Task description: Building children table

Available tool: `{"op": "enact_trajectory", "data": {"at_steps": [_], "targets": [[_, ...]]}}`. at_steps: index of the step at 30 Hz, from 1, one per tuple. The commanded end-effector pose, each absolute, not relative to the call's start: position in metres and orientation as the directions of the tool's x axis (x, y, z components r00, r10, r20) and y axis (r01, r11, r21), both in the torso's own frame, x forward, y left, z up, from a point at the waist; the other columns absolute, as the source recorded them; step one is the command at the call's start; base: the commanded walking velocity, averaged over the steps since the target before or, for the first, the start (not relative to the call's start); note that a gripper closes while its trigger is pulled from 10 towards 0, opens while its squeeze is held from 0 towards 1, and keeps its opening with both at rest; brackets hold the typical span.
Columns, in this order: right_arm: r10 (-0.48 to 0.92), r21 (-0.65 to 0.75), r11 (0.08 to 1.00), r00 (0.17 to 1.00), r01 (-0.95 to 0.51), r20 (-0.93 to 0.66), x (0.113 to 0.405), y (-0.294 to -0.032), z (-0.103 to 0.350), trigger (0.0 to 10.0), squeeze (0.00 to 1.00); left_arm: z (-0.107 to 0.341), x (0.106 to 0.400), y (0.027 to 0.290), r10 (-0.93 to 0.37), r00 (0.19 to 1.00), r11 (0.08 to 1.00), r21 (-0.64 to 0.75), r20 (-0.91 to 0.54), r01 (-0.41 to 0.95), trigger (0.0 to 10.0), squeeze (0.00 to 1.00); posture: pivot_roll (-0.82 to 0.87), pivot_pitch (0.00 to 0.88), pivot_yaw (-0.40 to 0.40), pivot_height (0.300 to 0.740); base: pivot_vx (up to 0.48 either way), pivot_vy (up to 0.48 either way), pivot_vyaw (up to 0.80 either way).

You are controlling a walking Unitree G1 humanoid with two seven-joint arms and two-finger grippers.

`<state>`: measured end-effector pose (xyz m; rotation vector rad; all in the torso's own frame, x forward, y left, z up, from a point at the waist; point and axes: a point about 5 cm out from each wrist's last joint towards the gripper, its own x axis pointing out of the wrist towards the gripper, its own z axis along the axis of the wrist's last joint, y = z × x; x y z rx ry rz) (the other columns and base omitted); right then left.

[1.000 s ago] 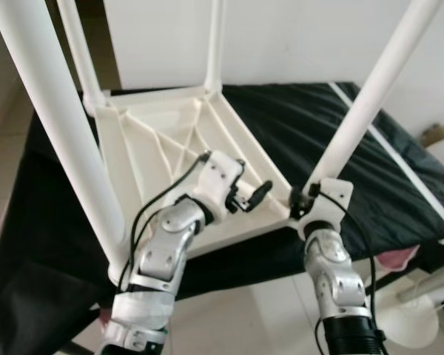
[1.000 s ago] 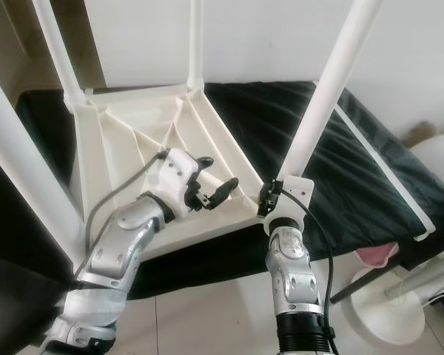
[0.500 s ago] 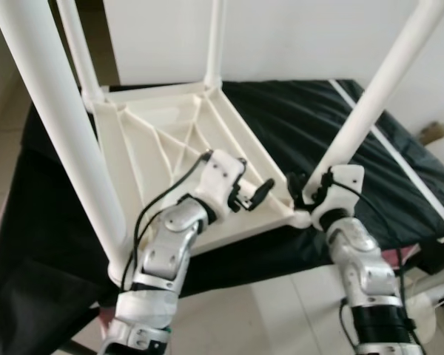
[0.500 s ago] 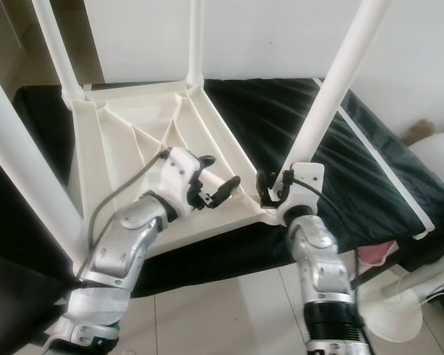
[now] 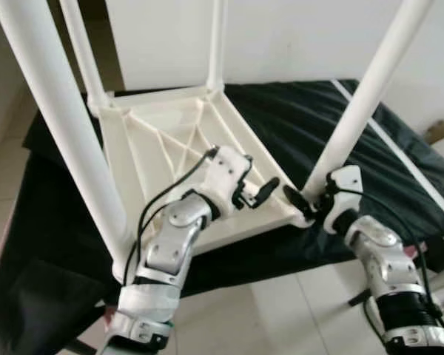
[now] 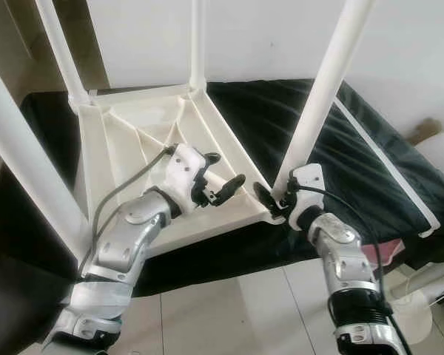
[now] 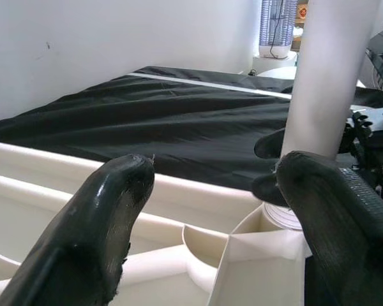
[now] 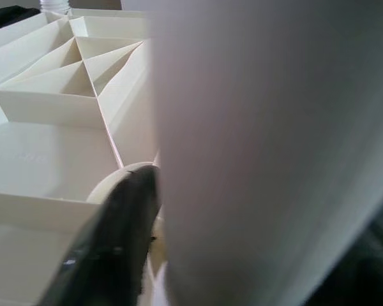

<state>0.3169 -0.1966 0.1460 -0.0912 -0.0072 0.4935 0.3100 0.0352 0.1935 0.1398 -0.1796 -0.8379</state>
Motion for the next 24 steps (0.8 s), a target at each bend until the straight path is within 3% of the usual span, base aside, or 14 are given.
{"op": "enact_trajectory", "data": {"at_steps": [1, 4, 5, 6, 24], "targets": [[0.51, -0.092, 0.856, 0.86, -0.508, -0.009, 0.318, -0.192, 0.147, 0.0, 0.0, 0.195, 0.314, 0.036, -0.697, 0.708, 0.714, 0.195, 0.109, 0.673, 10.0, 0.0, -0.01, 0.029, -0.047, 0.74, 0.0, 0.0, 0.0], [0.52, -0.096, 0.85, 0.854, -0.518, -0.013, 0.318, -0.193, 0.146, 0.0, 0.0, 0.195, 0.314, 0.036, -0.697, 0.709, 0.714, 0.195, 0.109, 0.672, 10.0, 0.0, -0.01, 0.029, -0.047, 0.74, 0.0, 0.0, 0.0], [0.517, -0.095, 0.851, 0.856, -0.516, -0.016, 0.317, -0.193, 0.145, 4.3, 0.0, 0.195, 0.314, 0.036, -0.696, 0.709, 0.715, 0.194, 0.109, 0.672, 10.0, 0.0, -0.01, 0.033, -0.047, 0.74, 0.0, 0.0, 0.0], [0.512, -0.093, 0.854, 0.859, -0.511, -0.016, 0.316, -0.194, 0.145, 10.0, 0.0, 0.195, 0.314, 0.036, -0.697, 0.709, 0.714, 0.191, 0.108, 0.674, 10.0, 0.0, -0.02, 0.035, -0.046, 0.74, 0.0, 0.0, 0.0], [0.334, -0.08, 0.94, 0.942, -0.331, 0.034, 0.304, -0.192, 0.15, 10.0, 0.0, 0.189, 0.309, 0.029, -0.728, 0.679, 0.683, 0.181, 0.093, 0.708, 10.0, 0.0, -0.06, 0.046, -0.025, 0.74, 0.0, 0.0, 0.0]]}}
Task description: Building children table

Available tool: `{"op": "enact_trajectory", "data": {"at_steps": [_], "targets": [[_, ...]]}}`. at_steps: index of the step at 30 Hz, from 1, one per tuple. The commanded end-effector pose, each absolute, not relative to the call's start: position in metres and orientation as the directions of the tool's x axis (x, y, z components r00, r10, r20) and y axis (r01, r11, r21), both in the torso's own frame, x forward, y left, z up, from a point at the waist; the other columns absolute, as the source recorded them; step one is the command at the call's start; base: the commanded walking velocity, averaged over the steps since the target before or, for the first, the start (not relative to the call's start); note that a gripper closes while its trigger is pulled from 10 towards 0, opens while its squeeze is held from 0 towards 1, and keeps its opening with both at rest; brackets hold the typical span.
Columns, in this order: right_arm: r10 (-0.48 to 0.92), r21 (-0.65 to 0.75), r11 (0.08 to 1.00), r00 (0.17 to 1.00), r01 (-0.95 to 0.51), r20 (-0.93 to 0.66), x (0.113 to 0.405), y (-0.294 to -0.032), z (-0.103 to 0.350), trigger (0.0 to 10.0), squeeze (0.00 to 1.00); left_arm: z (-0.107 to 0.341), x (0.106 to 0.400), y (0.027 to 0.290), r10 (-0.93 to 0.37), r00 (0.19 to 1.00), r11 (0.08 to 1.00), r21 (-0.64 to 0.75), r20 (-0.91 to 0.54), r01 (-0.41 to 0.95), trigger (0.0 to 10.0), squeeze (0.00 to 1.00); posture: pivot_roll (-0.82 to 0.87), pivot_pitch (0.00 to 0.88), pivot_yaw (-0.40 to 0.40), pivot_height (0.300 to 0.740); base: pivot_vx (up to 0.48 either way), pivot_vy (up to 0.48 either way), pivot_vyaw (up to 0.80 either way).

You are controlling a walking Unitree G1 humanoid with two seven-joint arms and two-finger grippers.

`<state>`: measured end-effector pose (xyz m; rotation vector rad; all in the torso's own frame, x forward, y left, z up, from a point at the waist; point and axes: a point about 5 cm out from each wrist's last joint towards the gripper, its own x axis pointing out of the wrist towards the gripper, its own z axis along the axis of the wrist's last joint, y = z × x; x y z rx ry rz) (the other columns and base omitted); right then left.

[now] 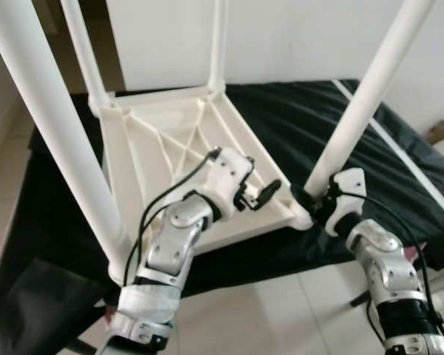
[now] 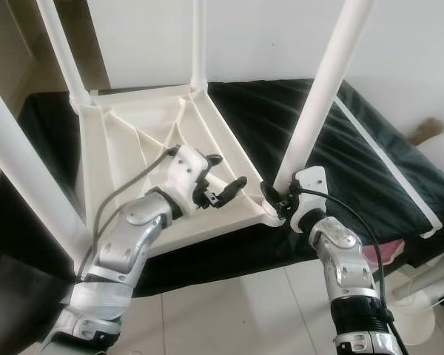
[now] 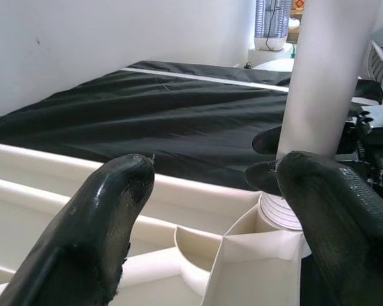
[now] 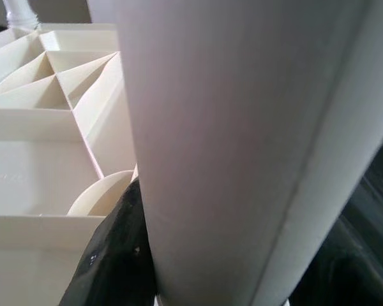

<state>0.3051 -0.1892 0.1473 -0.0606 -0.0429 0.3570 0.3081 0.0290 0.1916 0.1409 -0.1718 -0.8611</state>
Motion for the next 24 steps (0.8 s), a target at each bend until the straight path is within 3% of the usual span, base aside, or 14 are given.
{"op": "enact_trajectory", "data": {"at_steps": [1, 6, 10, 11, 24], "targets": [[0.311, -0.068, 0.949, 0.95, -0.308, 0.039, 0.302, -0.19, 0.15, 10.0, 0.0, 0.189, 0.309, 0.028, -0.73, 0.677, 0.681, 0.19, 0.092, 0.708, 10.0, 0.0, -0.06, 0.044, -0.025, 0.74, 0.0, 0.0, 0.0], [0.233, -0.028, 0.972, 0.971, -0.232, 0.053, 0.293, -0.182, 0.146, 10.0, 0.0, 0.189, 0.308, 0.027, -0.732, 0.676, 0.678, 0.197, 0.091, 0.708, 10.0, 0.0, -0.06, 0.052, -0.028, 0.74, 0.0, 0.0, 0.0], [0.084, 0.038, 0.996, 0.996, -0.085, 0.023, 0.285, -0.176, 0.132, 10.0, 0.0, 0.187, 0.307, 0.028, -0.728, 0.68, 0.682, 0.198, 0.09, 0.704, 10.0, 0.0, -0.06, 0.058, -0.031, 0.74, 0.0, 0.0, 0.0], [-0.009, 0.036, 0.999, 1.0, 0.009, -0.007, 0.281, -0.174, 0.124, 10.0, 0.0, 0.185, 0.306, 0.029, -0.726, 0.682, 0.684, 0.197, 0.088, 0.702, 10.0, 0.0, -0.05, 0.058, -0.035, 0.74, 0.0, 0.0, 0.0], [-0.275, 0.084, 0.957, 0.96, 0.278, -0.049, 0.266, -0.17, 0.117, 10.0, 0.0, 0.183, 0.303, 0.031, -0.732, 0.676, 0.675, 0.225, 0.088, 0.702, 10.0, 0.0, -0.04, 0.042, -0.048, 0.74, 0.0, 0.0, 0.0]]}}
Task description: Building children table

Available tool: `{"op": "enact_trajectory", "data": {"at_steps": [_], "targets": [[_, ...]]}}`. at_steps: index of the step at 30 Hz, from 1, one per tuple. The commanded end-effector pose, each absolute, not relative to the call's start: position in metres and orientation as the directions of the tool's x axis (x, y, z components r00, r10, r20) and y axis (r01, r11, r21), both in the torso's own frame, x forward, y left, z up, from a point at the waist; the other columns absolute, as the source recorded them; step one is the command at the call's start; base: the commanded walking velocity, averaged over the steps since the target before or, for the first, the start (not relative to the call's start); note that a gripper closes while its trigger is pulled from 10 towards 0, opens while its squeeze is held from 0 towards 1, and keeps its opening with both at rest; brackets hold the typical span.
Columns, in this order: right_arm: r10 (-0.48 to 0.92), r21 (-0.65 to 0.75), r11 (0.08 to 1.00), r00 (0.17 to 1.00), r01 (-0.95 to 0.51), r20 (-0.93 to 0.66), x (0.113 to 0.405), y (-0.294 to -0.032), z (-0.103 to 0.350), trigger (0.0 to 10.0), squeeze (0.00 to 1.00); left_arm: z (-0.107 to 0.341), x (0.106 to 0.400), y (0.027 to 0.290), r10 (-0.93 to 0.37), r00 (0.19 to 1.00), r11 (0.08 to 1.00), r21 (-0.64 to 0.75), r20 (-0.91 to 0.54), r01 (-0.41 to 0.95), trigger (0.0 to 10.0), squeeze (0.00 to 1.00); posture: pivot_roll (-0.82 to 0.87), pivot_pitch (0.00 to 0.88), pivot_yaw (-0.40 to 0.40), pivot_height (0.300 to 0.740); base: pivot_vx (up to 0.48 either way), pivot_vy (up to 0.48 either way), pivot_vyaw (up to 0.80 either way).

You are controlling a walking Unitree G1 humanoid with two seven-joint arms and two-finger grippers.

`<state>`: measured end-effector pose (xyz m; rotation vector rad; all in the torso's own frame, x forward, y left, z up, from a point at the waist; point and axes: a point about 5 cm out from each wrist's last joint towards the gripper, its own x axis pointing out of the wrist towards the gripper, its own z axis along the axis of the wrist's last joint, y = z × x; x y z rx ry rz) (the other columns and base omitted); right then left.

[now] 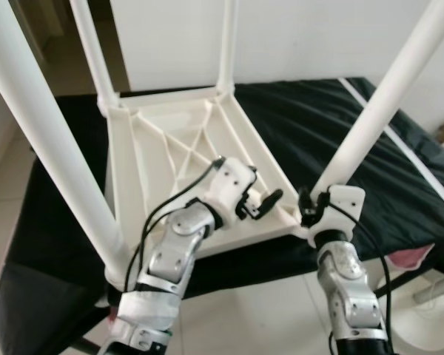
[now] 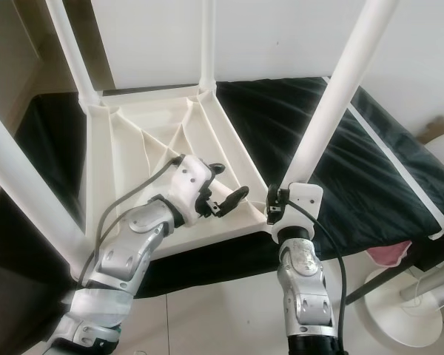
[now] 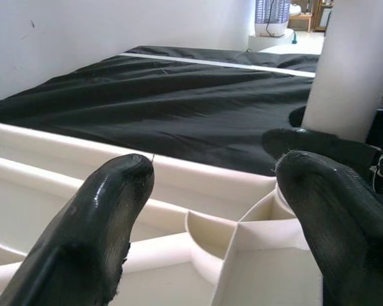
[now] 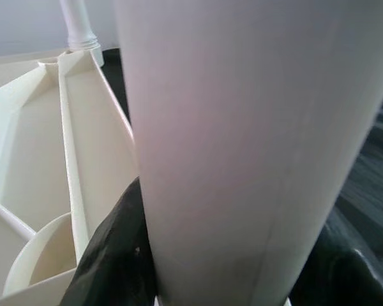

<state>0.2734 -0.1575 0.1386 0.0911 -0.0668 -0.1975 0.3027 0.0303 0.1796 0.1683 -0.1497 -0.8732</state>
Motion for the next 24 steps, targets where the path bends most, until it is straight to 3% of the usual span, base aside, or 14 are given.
{"op": "enact_trajectory", "data": {"at_steps": [1, 11, 12, 15, 16, 23, 24], "targets": [[-0.3, 0.089, 0.948, 0.952, 0.305, -0.066, 0.265, -0.169, 0.115, 10.0, 0.0, 0.183, 0.303, 0.031, -0.733, 0.675, 0.674, 0.228, 0.087, 0.703, 10.0, 0.0, -0.04, 0.042, -0.048, 0.74, 0.0, 0.0, 0.0], [-0.34, 0.084, 0.936, 0.94, 0.342, -0.038, 0.264, -0.17, 0.12, 10.0, 0.0, 0.181, 0.302, 0.032, -0.741, 0.666, 0.664, 0.238, 0.084, 0.709, 10.0, 0.0, -0.05, 0.029, -0.04, 0.74, 0.0, 0.0, 0.0], [-0.337, 0.082, 0.938, 0.941, 0.338, -0.026, 0.265, -0.172, 0.123, 10.0, 0.18, 0.183, 0.304, 0.031, -0.743, 0.664, 0.662, 0.237, 0.086, 0.711, 10.0, 0.0, -0.05, 0.028, -0.036, 0.74, 0.0, 0.0, 0.0], [-0.337, 0.079, 0.938, 0.941, 0.338, -0.023, 0.264, -0.172, 0.124, 10.0, 0.22, 0.183, 0.305, 0.031, -0.743, 0.664, 0.662, 0.238, 0.086, 0.71, 10.0, 0.0, -0.05, 0.028, -0.035, 0.74, 0.0, 0.0, 0.0], [-0.325, 0.09, 0.941, 0.945, 0.326, -0.018, 0.264, -0.171, 0.125, 10.0, 1.0, 0.184, 0.305, 0.031, -0.744, 0.662, 0.661, 0.239, 0.088, 0.711, 10.0, 0.0, -0.06, 0.03, -0.034, 0.74, 0.0, 0.0, 0.0], [-0.264, 0.102, 0.96, 0.964, 0.261, 0.016, 0.265, -0.169, 0.13, 10.0, 1.0, 0.183, 0.305, 0.032, -0.739, 0.668, 0.666, 0.244, 0.087, 0.705, 10.0, 0.0, -0.06, 0.037, -0.038, 0.74, 0.0, 0.0, 0.0], [-0.224, 0.102, 0.97, 0.974, 0.221, 0.028, 0.267, -0.169, 0.132, 10.0, 0.59, 0.183, 0.305, 0.033, -0.736, 0.671, 0.669, 0.245, 0.086, 0.702, 10.0, 0.0, -0.06, 0.041, -0.041, 0.74, 0.0, 0.0, 0.0]]}}
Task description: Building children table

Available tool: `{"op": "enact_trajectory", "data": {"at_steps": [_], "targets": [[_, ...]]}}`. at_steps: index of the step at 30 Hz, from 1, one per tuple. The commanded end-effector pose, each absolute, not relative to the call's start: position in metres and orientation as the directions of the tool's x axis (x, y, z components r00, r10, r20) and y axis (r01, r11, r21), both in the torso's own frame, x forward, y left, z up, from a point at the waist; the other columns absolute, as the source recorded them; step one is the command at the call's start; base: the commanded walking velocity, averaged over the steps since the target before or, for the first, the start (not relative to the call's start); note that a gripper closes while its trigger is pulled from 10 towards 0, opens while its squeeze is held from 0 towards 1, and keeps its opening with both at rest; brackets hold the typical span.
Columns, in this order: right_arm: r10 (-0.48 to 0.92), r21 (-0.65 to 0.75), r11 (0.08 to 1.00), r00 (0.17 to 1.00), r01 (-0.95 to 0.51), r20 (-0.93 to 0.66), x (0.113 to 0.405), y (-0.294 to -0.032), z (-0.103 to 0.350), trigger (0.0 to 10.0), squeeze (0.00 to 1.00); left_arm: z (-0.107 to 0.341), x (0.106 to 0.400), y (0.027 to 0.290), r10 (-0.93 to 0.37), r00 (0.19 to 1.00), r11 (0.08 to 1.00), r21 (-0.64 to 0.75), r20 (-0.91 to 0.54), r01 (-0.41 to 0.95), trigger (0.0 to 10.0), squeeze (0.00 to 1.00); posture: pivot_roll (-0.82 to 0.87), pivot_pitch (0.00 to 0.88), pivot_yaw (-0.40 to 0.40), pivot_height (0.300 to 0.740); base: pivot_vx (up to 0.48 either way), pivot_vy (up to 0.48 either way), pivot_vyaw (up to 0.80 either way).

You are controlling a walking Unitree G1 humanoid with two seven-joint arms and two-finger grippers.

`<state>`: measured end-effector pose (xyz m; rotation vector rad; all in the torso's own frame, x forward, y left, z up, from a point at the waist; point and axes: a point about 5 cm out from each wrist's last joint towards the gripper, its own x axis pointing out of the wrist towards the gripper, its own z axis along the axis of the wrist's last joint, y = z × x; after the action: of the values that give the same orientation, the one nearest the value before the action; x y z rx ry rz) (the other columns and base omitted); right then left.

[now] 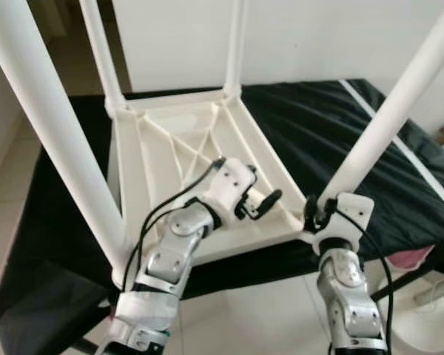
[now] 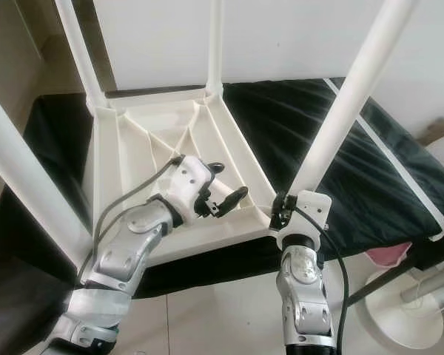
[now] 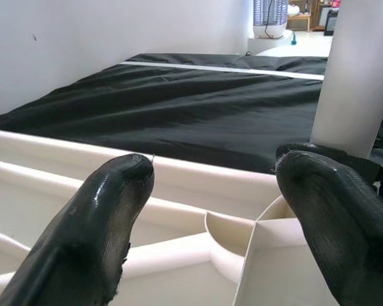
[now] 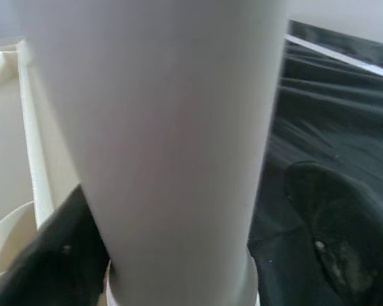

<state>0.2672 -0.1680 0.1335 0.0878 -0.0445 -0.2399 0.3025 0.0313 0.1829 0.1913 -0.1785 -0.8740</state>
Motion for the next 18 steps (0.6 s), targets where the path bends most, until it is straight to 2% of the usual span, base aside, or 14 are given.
{"op": "enact_trajectory", "data": {"at_steps": [1, 2, 3, 5, 7, 8, 9, 14, 16, 18], "targets": [[-0.224, 0.102, 0.97, 0.974, 0.221, 0.028, 0.267, -0.169, 0.132, 10.0, 0.59, 0.183, 0.305, 0.033, -0.736, 0.671, 0.669, 0.245, 0.086, 0.702, 10.0, 0.0, -0.06, 0.041, -0.041, 0.74, 0.0, 0.0, 0.0], [-0.199, 0.101, 0.976, 0.979, 0.194, 0.036, 0.268, -0.17, 0.133, 10.0, 0.59, 0.182, 0.305, 0.033, -0.734, 0.673, 0.671, 0.246, 0.085, 0.7, 10.0, 0.0, -0.06, 0.041, -0.041, 0.74, 0.0, 0.0, 0.0], [-0.166, 0.098, 0.982, 0.985, 0.161, 0.046, 0.27, -0.171, 0.136, 10.0, 0.0, 0.182, 0.306, 0.034, -0.733, 0.675, 0.672, 0.247, 0.085, 0.698, 10.0, 0.0, -0.06, 0.043, -0.042, 0.74, 0.0, 0.0, 0.0], [-0.166, 0.098, 0.982, 0.985, 0.161, 0.046, 0.27, -0.171, 0.136, 10.0, 0.0, 0.182, 0.306, 0.034, -0.733, 0.675, 0.672, 0.247, 0.085, 0.698, 10.0, 0.0, -0.06, 0.043, -0.042, 0.74, 0.0, 0.0, 0.0], [-0.062, 0.082, 0.995, 0.996, 0.057, 0.068, 0.275, -0.175, 0.142, 10.0, 0.0, 0.183, 0.307, 0.035, -0.73, 0.678, 0.675, 0.247, 0.087, 0.695, 10.0, 0.0, -0.06, 0.047, -0.041, 0.74, 0.0, 0.0, 0.0], [-0.062, 0.082, 0.995, 0.996, 0.057, 0.068, 0.275, -0.175, 0.142, 10.0, 0.0, 0.183, 0.307, 0.035, -0.73, 0.678, 0.675, 0.247, 0.087, 0.695, 10.0, 0.0, -0.06, 0.047, -0.041, 0.74, 0.0, 0.0, 0.0], [0.028, 0.052, 0.998, 0.997, -0.032, 0.073, 0.279, -0.178, 0.147, 10.0, 0.0, 0.184, 0.308, 0.035, -0.726, 0.682, 0.68, 0.246, 0.088, 0.691, 10.0, 0.0, -0.06, 0.05, -0.042, 0.74, 0.0, 0.0, 0.0], [0.099, 0.017, 0.995, 0.992, -0.1, 0.072, 0.284, -0.182, 0.15, 10.0, 0.0, 0.184, 0.308, 0.035, -0.725, 0.683, 0.681, 0.245, 0.088, 0.69, 10.0, 0.0, -0.06, 0.049, -0.041, 0.74, 0.0, 0.0, 0.0], [0.209, -0.046, 0.977, 0.976, -0.207, 0.061, 0.292, -0.184, 0.153, 10.0, 0.0, 0.185, 0.309, 0.033, -0.727, 0.681, 0.68, 0.243, 0.093, 0.692, 10.0, 0.0, -0.06, 0.047, -0.037, 0.74, 0.0, 0.0, 0.0], [0.209, -0.046, 0.977, 0.976, -0.207, 0.061, 0.292, -0.184, 0.153, 10.0, 0.0, 0.185, 0.309, 0.033, -0.727, 0.681, 0.68, 0.243, 0.093, 0.692, 10.0, 0.0, -0.06, 0.047, -0.037, 0.74, 0.0, 0.0, 0.0]]}}
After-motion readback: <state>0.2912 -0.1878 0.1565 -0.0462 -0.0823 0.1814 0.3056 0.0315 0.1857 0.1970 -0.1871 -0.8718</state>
